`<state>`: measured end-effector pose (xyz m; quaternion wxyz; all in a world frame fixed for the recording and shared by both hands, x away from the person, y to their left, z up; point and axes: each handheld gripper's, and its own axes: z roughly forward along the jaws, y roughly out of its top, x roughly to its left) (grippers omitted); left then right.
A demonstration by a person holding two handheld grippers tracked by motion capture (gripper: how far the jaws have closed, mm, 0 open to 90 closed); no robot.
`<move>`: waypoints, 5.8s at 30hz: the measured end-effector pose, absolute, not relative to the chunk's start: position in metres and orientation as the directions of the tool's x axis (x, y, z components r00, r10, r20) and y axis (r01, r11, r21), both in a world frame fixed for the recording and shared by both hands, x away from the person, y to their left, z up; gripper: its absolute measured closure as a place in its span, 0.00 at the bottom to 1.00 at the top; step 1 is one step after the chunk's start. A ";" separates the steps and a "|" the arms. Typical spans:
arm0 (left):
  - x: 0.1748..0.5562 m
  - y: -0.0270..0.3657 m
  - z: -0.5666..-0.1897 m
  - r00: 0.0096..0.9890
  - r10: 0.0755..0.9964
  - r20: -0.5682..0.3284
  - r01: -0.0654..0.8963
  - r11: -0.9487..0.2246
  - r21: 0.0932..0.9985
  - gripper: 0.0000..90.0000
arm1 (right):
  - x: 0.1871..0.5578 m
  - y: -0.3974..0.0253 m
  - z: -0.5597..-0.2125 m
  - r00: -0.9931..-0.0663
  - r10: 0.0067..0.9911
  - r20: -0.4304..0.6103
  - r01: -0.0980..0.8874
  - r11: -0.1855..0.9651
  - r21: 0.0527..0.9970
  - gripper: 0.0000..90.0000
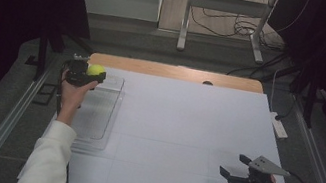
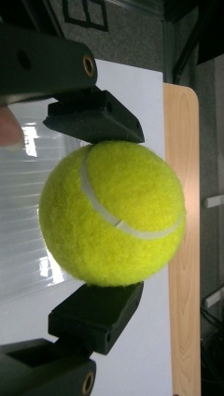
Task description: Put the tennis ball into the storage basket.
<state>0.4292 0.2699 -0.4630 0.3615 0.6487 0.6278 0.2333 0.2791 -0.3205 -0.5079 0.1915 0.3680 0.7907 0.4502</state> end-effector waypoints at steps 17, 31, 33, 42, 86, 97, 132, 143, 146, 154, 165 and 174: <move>0.437 0.271 -0.475 0.080 0.988 -0.134 0.699 0.041 0.714 0.30 | 0.279 -0.320 -0.508 -0.655 0.755 0.028 0.411 0.325 0.852 0.12; 0.434 0.273 -0.481 0.080 0.990 -0.116 0.721 0.023 0.693 0.31 | 0.280 -0.320 -0.509 -0.656 0.754 0.027 0.411 0.328 0.851 0.12; 0.434 0.273 -0.482 0.081 0.990 -0.113 0.725 0.019 0.689 0.31 | 0.280 -0.320 -0.509 -0.656 0.754 0.027 0.412 0.327 0.851 0.12; 0.437 0.270 -0.489 0.082 0.992 -0.094 0.763 -0.002 0.646 0.31 | 0.280 -0.320 -0.509 -0.656 0.754 0.027 0.411 0.328 0.851 0.12; 0.429 0.262 -0.483 0.140 0.985 -0.101 0.739 -0.036 0.673 0.18 | 0.280 -0.320 -0.509 -0.655 0.756 0.027 0.413 0.328 0.849 0.12; 0.400 0.259 -0.471 0.276 0.937 -0.214 0.654 -0.019 0.756 0.18 | 0.279 -0.320 -0.509 -0.654 0.756 0.025 0.413 0.328 0.850 0.12; 0.319 0.218 -0.467 0.532 0.819 -0.215 0.553 -0.143 0.821 0.17 | 0.279 -0.321 -0.506 -0.655 0.755 0.023 0.404 0.324 0.855 0.12; 0.295 0.214 -0.474 0.550 0.807 -0.213 0.541 -0.150 0.827 0.17 | 0.279 -0.321 -0.506 -0.650 0.760 0.027 0.406 0.317 0.857 0.12; 0.289 0.214 -0.478 0.548 0.808 -0.214 0.544 -0.151 0.825 0.17 | 0.280 -0.322 -0.506 -0.647 0.762 0.024 0.407 0.318 0.856 0.12; 0.275 0.217 -0.488 0.545 0.811 -0.213 0.545 -0.150 0.825 0.17 | 0.281 -0.323 -0.505 -0.646 0.763 0.026 0.403 0.312 0.860 0.12; 0.258 0.219 -0.497 0.555 0.807 -0.202 0.534 -0.160 0.830 0.17 | 0.280 -0.323 -0.504 -0.647 0.762 0.027 0.398 0.308 0.864 0.12; 0.255 0.218 -0.499 0.557 0.807 -0.194 0.533 -0.168 0.829 0.17 | 0.280 -0.323 -0.503 -0.649 0.761 0.025 0.394 0.308 0.866 0.12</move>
